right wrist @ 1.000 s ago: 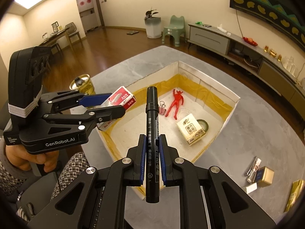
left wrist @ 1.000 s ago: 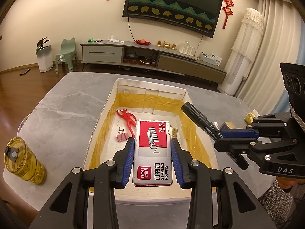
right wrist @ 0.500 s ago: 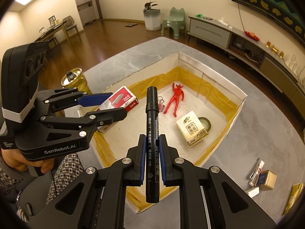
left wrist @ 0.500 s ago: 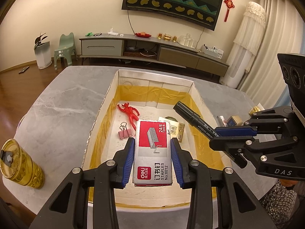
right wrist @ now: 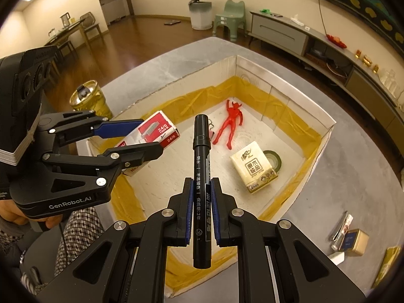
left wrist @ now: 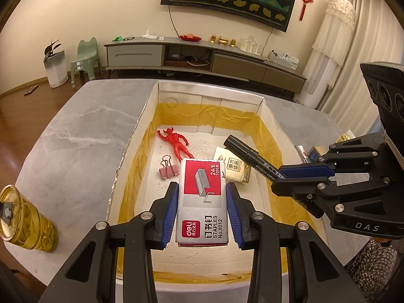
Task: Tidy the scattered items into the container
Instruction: 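Carry the staples box and marker with both tools over the white box, then open the left tool to drop the staples box while the right tool releases the marker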
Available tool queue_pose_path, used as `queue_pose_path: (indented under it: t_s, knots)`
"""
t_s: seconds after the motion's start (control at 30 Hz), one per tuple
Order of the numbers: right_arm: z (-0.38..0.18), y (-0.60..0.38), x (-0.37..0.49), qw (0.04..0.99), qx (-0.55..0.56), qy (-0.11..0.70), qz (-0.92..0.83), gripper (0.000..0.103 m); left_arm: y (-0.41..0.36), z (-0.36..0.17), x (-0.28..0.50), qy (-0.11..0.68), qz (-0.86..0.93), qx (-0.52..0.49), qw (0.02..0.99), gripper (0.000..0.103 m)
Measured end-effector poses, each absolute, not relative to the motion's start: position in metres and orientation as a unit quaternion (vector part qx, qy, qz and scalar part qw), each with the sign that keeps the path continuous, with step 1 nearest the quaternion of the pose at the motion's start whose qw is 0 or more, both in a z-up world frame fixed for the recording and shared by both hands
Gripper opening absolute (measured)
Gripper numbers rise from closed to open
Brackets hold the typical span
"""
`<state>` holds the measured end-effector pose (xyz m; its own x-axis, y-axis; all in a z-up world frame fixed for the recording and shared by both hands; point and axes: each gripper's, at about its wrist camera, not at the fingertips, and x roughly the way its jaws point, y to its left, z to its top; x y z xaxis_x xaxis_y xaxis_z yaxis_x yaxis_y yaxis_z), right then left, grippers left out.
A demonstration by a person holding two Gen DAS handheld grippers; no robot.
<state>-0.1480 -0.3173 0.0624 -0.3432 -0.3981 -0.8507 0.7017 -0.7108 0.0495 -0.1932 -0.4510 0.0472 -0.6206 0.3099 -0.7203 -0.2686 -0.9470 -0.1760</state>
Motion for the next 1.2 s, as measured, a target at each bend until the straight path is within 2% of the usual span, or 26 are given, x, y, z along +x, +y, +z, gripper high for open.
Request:
queue_pose_path:
  t_s: [1.2]
  knots:
    - [0.041, -0.317, -0.173, 0.328, 0.489, 0.162, -0.792, 0.015, -0.452, 0.023, -0.217, -0.021, 0.884, -0.44, 0.154, 0.04]
